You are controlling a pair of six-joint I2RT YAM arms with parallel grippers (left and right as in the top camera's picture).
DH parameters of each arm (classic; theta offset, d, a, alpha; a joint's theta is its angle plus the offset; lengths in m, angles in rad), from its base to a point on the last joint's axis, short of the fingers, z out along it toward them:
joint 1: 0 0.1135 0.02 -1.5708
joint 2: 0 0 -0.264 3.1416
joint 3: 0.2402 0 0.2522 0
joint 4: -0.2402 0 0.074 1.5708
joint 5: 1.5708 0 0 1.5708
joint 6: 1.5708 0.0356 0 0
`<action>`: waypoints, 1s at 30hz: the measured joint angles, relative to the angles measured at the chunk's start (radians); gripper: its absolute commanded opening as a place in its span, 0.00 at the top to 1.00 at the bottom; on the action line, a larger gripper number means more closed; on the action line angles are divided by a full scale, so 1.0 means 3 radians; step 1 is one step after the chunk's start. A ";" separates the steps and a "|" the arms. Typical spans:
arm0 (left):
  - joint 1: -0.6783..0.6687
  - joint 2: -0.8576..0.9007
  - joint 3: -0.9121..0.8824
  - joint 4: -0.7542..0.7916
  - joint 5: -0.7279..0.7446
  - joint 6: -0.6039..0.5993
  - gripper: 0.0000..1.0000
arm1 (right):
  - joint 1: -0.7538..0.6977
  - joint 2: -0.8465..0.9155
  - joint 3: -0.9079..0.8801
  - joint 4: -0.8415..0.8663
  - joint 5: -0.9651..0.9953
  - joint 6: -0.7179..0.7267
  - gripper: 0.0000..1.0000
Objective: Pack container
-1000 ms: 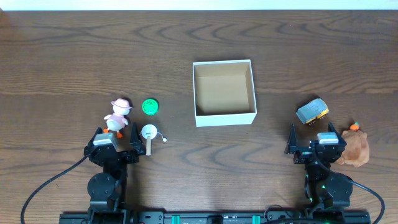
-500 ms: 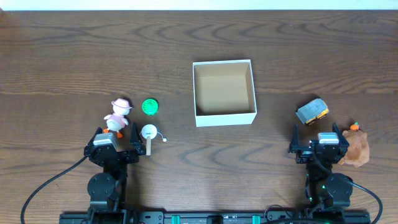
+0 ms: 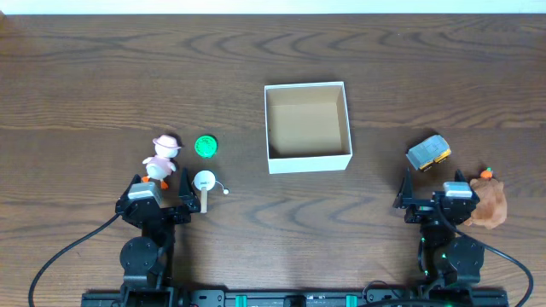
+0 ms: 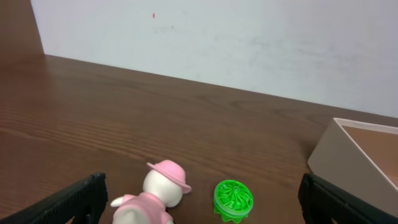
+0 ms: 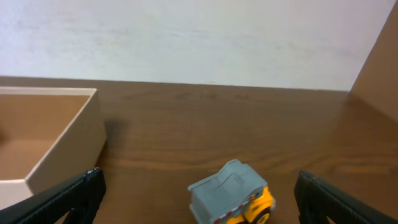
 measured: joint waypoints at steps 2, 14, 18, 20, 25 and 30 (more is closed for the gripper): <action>0.0000 0.0010 0.0023 -0.0053 0.0036 -0.0028 0.02 | 0.0000 0.0047 0.0010 -0.0024 -0.0003 0.0061 0.01; 0.0003 0.1063 0.1245 -0.1236 0.0078 -0.0076 0.02 | 0.0000 0.1244 0.1195 -0.0876 -0.0006 0.0174 0.01; 0.0003 0.1630 0.1909 -0.1623 0.0084 -0.0076 0.02 | 0.0000 0.1921 0.1816 -0.1225 -0.0006 0.0188 0.01; 0.0003 0.1962 0.2269 -0.1920 0.0086 -0.0076 0.02 | -0.0003 0.2285 0.2146 -0.1450 -0.0003 0.0205 0.01; 0.0003 0.2677 0.3039 -0.2614 0.0098 -0.0076 0.02 | -0.0079 0.3278 0.3120 -0.2385 -0.0008 0.0345 0.01; 0.0003 0.3338 0.3699 -0.3312 0.0140 -0.0076 0.02 | -0.0229 0.4213 0.4053 -0.3265 -0.0103 0.0483 0.01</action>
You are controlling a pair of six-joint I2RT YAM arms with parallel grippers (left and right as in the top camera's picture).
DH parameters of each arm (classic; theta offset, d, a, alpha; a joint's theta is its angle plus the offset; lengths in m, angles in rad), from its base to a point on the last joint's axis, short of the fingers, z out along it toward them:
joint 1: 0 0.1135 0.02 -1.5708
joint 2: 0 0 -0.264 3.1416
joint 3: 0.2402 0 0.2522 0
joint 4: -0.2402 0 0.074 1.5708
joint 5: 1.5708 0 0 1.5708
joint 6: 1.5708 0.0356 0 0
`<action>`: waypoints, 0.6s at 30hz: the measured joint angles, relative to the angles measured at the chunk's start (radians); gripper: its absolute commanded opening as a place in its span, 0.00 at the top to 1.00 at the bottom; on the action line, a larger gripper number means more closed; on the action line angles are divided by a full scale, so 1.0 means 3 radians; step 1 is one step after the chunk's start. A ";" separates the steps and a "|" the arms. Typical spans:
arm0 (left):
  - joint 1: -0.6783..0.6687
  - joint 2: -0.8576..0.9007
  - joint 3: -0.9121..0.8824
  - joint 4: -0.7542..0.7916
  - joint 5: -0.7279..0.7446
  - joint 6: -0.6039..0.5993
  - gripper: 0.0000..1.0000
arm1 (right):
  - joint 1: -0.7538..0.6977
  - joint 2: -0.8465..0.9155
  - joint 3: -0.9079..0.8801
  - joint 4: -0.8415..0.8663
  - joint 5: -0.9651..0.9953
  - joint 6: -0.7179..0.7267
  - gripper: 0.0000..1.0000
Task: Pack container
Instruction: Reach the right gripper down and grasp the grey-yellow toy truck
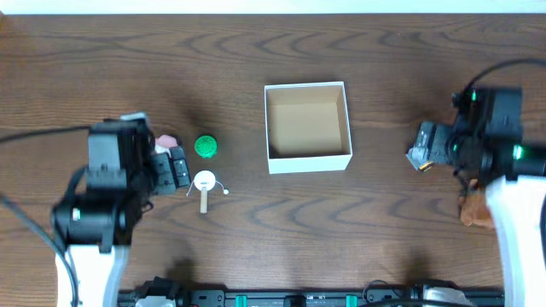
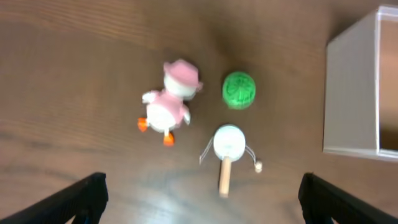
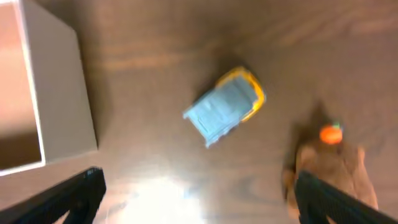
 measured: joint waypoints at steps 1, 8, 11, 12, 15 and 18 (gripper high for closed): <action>0.0000 0.0108 0.0090 -0.0095 0.0013 0.0000 0.02 | -0.0018 0.0146 0.0128 -0.0093 -0.0048 0.0013 0.01; 0.0000 0.0484 0.0225 -0.0242 0.0058 0.0000 0.02 | -0.0058 0.0782 0.0385 -0.0341 -0.0098 0.0450 0.01; 0.0000 0.0558 0.0225 -0.0243 0.0072 0.0000 0.02 | -0.0144 0.0977 0.0385 -0.0379 0.0029 0.0879 0.01; 0.0000 0.0579 0.0225 -0.0243 0.0075 0.0000 0.02 | -0.0178 0.1045 0.0385 -0.0374 0.0048 0.0991 0.01; 0.0000 0.0612 0.0225 -0.0242 0.0084 0.0000 0.02 | -0.0234 0.1241 0.0385 -0.0338 0.0094 0.1217 0.01; 0.0000 0.0618 0.0225 -0.0243 0.0085 0.0000 0.02 | -0.0240 0.1445 0.0385 -0.0262 0.0116 0.1336 0.01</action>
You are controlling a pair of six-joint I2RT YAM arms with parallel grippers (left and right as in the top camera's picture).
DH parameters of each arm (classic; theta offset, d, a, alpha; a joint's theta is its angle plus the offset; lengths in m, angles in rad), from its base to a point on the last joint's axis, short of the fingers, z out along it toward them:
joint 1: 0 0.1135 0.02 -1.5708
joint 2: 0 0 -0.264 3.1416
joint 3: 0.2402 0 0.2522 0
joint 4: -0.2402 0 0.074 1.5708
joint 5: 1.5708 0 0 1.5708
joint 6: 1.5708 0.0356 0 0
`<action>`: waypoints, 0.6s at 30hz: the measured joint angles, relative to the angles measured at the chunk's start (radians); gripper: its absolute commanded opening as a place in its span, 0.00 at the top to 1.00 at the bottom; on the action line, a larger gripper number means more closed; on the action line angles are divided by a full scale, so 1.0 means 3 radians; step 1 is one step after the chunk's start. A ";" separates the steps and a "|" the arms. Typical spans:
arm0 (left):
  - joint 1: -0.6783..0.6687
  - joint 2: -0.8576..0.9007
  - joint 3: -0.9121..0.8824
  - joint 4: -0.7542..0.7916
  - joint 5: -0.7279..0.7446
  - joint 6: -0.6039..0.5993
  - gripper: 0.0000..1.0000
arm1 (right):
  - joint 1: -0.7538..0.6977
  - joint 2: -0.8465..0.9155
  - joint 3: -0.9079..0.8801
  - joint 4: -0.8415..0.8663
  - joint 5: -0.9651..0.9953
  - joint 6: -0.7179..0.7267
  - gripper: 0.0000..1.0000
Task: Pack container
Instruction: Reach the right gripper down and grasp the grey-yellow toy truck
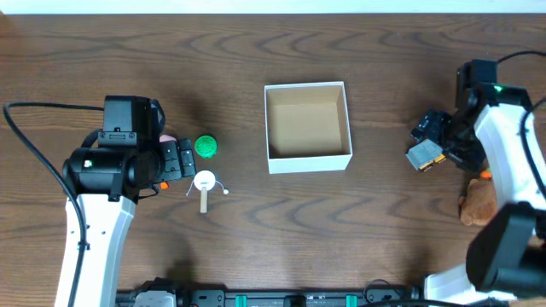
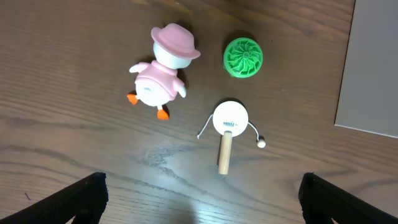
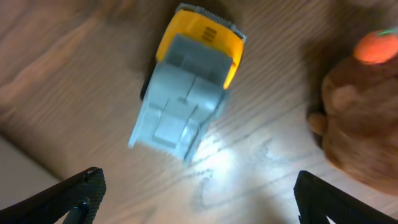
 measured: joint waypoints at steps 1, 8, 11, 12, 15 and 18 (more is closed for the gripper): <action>0.0000 0.0000 0.0000 0.0000 0.0000 0.0000 0.02 | 0.0000 0.0076 0.0000 0.0032 0.0003 0.0029 0.01; 0.0000 0.0000 0.0000 0.0000 0.0001 0.0000 0.02 | 0.0000 0.0505 0.0001 0.0326 0.0005 0.0125 0.01; 0.0000 0.0000 0.0000 0.0000 0.0008 0.0000 0.02 | 0.0000 0.0585 0.0001 0.0412 0.0005 0.0137 0.01; 0.0000 0.0000 0.0000 0.0000 0.0009 0.0000 0.02 | 0.0000 0.0594 0.0001 0.0434 0.0005 0.0139 0.01; 0.0000 0.0000 0.0000 0.0000 0.0009 0.0000 0.02 | 0.0000 0.0599 0.0001 0.0476 0.0005 0.0137 0.06; 0.0000 0.0000 0.0000 0.0000 0.0009 0.0000 0.02 | 0.0000 0.0599 0.0001 0.0474 0.0005 0.0145 0.18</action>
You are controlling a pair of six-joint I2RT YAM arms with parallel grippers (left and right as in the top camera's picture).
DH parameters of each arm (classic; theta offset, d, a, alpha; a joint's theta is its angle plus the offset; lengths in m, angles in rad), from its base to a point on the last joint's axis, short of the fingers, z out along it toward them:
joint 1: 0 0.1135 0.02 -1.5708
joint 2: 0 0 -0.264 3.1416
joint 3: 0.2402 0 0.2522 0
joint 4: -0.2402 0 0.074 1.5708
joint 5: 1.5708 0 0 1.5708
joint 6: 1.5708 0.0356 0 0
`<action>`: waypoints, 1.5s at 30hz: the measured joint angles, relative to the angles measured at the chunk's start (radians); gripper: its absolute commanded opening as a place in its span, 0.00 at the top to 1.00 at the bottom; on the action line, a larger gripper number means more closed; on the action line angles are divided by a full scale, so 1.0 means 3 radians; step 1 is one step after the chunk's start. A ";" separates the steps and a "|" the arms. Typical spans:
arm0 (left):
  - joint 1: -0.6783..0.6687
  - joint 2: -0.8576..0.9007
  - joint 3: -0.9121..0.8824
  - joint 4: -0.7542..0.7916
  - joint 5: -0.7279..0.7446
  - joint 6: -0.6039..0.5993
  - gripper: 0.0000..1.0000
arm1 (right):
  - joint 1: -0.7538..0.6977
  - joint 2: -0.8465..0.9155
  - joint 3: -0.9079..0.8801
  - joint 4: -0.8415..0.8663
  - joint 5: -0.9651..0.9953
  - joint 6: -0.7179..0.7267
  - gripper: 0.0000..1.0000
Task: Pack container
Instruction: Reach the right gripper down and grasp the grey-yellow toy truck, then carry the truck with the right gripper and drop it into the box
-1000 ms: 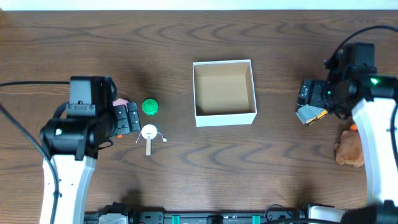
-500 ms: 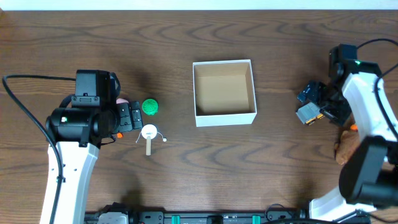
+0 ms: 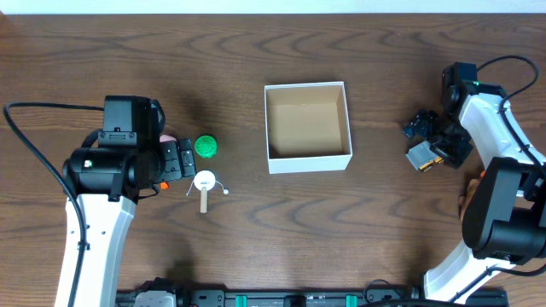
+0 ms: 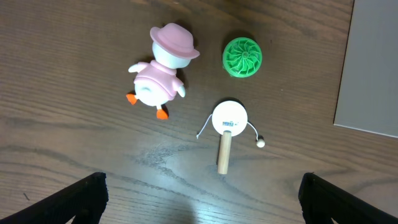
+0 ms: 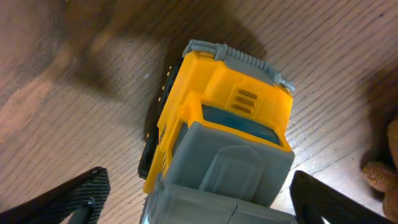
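An open white box (image 3: 309,160) stands mid-table; its wall shows at the right edge of the left wrist view (image 4: 368,62). A yellow and grey toy truck (image 3: 426,155) (image 5: 227,149) lies to the right of the box. My right gripper (image 3: 433,141) (image 5: 199,205) is open, low over the truck, with one finger on each side. My left gripper (image 3: 175,160) (image 4: 199,202) is open above a pink duck (image 4: 163,78), a green ribbed disc (image 3: 205,147) (image 4: 242,57) and a white rattle drum (image 3: 204,183) (image 4: 229,121).
A brown plush toy (image 5: 380,177) lies just right of the truck, mostly hidden under my right arm in the overhead view. Cables run from both arms to the front edge of the dark wooden table (image 3: 281,230).
My right gripper has come down closer to the truck, which now fills its wrist view between the open fingers. The left arm and its three toys are unchanged.
Both arms sat folded at the table's front edge, looking level across the toys. Then each was raised and looking down, left over the duck, disc and drum, right over the truck. The left has stayed there; the right is now low around the truck.
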 measured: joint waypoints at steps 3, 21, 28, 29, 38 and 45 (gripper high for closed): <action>0.0000 0.0000 0.0000 0.0000 0.0000 0.0000 0.02 | 0.0000 0.0000 0.0000 -0.0006 0.0001 0.0019 0.31; 0.0000 0.0000 0.0000 -0.0001 0.0001 0.0000 0.02 | 0.0004 0.0000 0.0011 -0.0025 -0.0001 -0.0005 0.99; 0.0000 0.0000 0.0000 -0.0003 0.0001 0.0000 0.02 | 0.0230 -0.0113 0.0263 -0.0084 -0.0051 -0.0351 0.99; 0.0000 0.0000 0.0000 -0.0003 0.0001 0.0000 0.02 | 0.0299 -0.0167 0.0337 -0.0086 -0.0064 -0.0404 0.99; 0.0000 0.0000 0.0000 0.0004 0.0001 0.0000 0.02 | 0.1442 -0.0776 0.0966 0.0181 -0.0118 -0.0786 0.99; 0.0000 0.0000 0.0000 0.0004 0.0001 0.0000 0.02 | 0.1987 -0.0515 0.0971 0.0251 0.0095 -0.0492 0.99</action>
